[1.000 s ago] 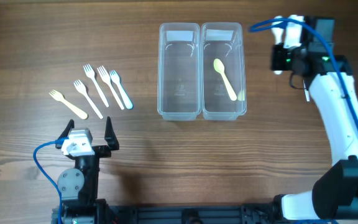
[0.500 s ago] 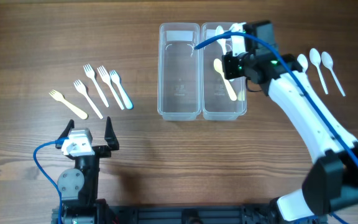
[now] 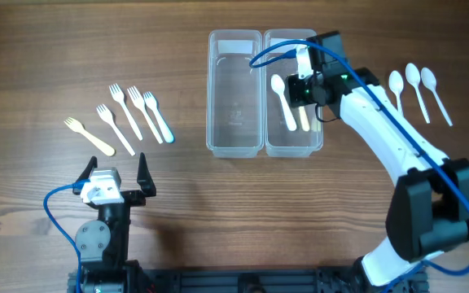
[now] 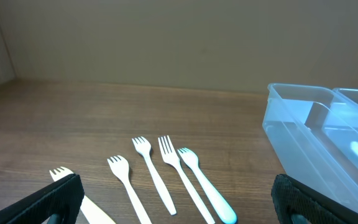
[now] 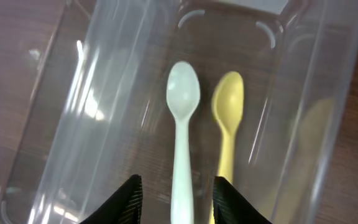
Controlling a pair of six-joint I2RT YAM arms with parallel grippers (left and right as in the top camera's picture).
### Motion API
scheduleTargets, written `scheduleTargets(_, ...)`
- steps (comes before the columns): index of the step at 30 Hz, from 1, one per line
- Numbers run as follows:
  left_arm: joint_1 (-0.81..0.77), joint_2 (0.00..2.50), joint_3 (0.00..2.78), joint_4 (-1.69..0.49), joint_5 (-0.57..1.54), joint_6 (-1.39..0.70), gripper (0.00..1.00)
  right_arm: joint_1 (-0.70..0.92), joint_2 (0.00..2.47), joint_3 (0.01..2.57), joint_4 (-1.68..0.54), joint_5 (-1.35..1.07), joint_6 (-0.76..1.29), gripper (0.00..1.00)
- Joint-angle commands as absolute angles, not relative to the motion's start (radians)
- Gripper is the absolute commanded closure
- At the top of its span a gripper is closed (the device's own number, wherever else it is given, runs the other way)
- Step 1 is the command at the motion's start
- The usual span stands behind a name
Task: Pack container
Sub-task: 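Place white spoon into the right tray beside the yellow spoon, then return right gripper to spoons and grasp next white spoon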
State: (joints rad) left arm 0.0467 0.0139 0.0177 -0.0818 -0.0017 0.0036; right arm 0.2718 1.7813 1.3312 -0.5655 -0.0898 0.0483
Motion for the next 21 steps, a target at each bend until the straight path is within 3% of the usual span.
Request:
scheduleTargets(1,0.041,0.006,0.009,-0.079,0.007,0.022,0.0,0.256,1.649,1.345,-0.58,0.015,0.052,0.61)
scheduleTargets(8,0.041,0.006,0.009,-0.079,0.007,0.022,0.0,0.14,1.533,1.345,-0.683,0.242,-0.092,0.53)
scheduleTargets(12,0.041,0.006,0.009,-0.079,0.007,0.022,0.0,0.025,1.546,1.34,-0.751,0.239,-0.104,0.51)
scheduleTargets(21,0.041,0.007,0.009,-0.079,0.007,0.022,0.0,-0.233,1.612,1.334,-0.67,0.147,-0.111,0.48)
